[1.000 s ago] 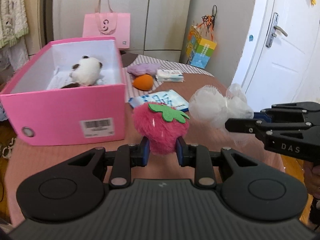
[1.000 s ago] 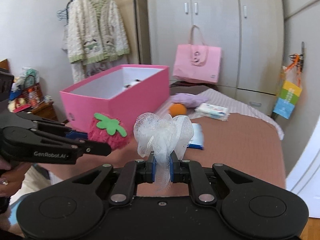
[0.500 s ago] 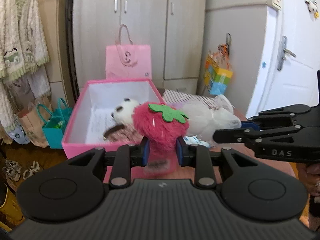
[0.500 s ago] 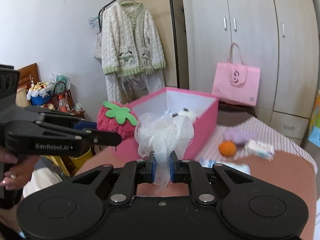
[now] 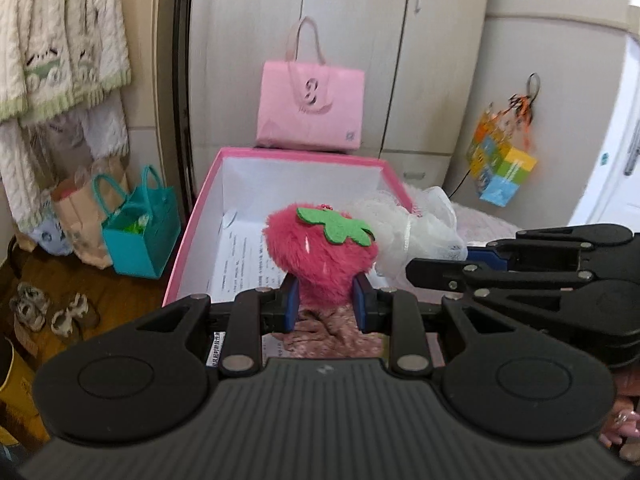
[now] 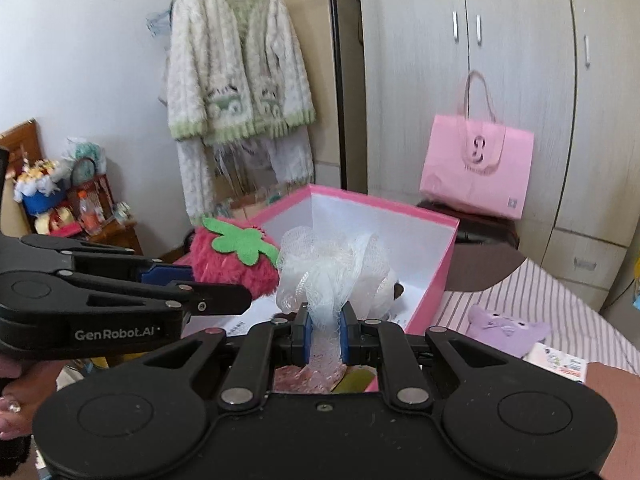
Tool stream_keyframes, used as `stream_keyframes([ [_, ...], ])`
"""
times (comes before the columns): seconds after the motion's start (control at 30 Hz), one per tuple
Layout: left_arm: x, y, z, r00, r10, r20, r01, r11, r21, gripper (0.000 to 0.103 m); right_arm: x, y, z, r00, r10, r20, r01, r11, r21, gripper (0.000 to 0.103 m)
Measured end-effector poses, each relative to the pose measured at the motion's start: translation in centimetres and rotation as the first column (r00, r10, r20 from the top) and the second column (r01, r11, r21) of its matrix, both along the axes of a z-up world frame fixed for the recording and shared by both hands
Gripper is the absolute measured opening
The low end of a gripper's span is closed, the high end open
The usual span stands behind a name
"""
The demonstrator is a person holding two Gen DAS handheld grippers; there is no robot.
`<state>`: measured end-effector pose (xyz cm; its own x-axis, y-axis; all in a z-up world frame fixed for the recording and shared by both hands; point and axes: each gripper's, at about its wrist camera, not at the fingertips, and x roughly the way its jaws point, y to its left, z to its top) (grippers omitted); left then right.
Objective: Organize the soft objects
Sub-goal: 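Carry strawberry plush and bath puff into the pink box and open both grippers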
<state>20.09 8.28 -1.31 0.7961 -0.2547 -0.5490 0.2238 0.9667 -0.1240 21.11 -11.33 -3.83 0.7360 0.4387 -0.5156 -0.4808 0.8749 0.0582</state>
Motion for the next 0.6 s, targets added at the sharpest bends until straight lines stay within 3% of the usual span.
stream_keyframes([
  [0.1,1.4,0.1,-0.9,0.999,0.030,-0.027,-0.030,0.999,0.015,0.027,1.6,1.0,-0.8,1.000,0.013,-0.028,-0.014,1.000,-0.026,0.021],
  [0.2,2.7,0.6,-1.4,0.995,0.085,-0.056,-0.083,0.996,0.022,0.029,2.6,2.4,-1.5,1.000,0.006,-0.006,-0.006,0.992,-0.126,0.022],
  [0.3,3.6,1.2,-1.8,0.989,0.123,-0.081,-0.120,0.992,0.036,0.039,2.5,3.4,-1.7,0.998,-0.019,0.063,0.033,0.976,-0.215,0.036],
  [0.43,2.5,1.6,-1.6,0.991,0.108,-0.072,-0.107,0.994,0.027,0.048,2.1,3.0,-1.3,0.999,-0.026,0.040,0.034,0.980,-0.198,0.043],
  [0.6,0.2,1.5,-0.4,0.998,0.045,-0.053,-0.045,0.999,-0.001,0.051,0.1,1.9,0.2,0.999,-0.026,0.045,0.033,0.989,-0.146,0.060],
])
